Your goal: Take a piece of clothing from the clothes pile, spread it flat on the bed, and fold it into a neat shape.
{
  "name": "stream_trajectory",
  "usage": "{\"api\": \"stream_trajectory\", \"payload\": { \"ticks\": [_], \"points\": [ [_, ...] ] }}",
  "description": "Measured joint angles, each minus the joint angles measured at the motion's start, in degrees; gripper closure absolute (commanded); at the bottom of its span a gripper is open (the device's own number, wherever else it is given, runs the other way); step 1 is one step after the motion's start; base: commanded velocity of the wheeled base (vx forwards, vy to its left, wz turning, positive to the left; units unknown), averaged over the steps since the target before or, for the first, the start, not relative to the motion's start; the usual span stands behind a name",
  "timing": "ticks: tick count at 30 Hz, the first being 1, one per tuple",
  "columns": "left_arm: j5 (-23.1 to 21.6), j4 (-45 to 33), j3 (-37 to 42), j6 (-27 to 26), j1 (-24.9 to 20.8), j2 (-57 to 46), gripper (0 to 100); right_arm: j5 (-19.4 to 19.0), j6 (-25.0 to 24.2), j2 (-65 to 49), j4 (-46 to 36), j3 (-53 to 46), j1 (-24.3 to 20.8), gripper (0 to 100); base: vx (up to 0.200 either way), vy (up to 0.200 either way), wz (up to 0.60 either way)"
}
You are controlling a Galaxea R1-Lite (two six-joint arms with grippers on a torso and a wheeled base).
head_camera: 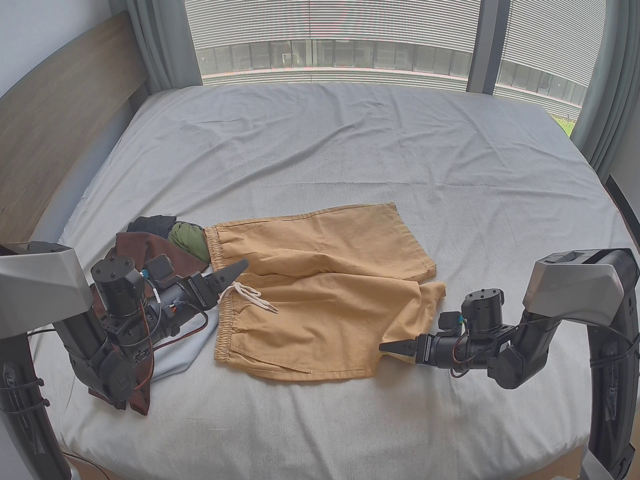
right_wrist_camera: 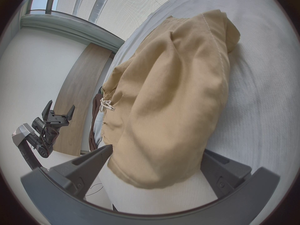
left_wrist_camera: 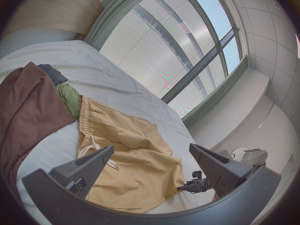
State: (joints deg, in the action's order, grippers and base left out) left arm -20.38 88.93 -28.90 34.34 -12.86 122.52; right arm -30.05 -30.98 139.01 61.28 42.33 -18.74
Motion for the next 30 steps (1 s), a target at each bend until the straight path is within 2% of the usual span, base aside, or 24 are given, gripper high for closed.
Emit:
{"api": "stream_trajectory", "payload": {
  "ticks": [7,15,23,30],
  "points": [
    [0.00,0.00,0.00,0.00,-0.17,-0.05,0,-1.89,-2.00,-3.04,8.66,-7.88,0.13,0,0.000,0.000,0.00],
    [0.13,-0.02,0.07,0.00,-0.50,-0.16,0,-2.46,-3.18,-6.66,14.64,-15.63,1.44,0,0.000,0.000,0.00],
    [0.18,0.00,0.13,0.00,-0.87,-0.22,0,-1.97,-3.97,-7.47,19.16,-17.88,2.84,0,0.000,0.000,0.00],
    [0.18,0.02,0.11,0.00,-0.91,-0.22,0,-1.87,-5.14,-7.89,19.63,-18.57,3.83,0,0.000,0.000,0.00]
  ]
}}
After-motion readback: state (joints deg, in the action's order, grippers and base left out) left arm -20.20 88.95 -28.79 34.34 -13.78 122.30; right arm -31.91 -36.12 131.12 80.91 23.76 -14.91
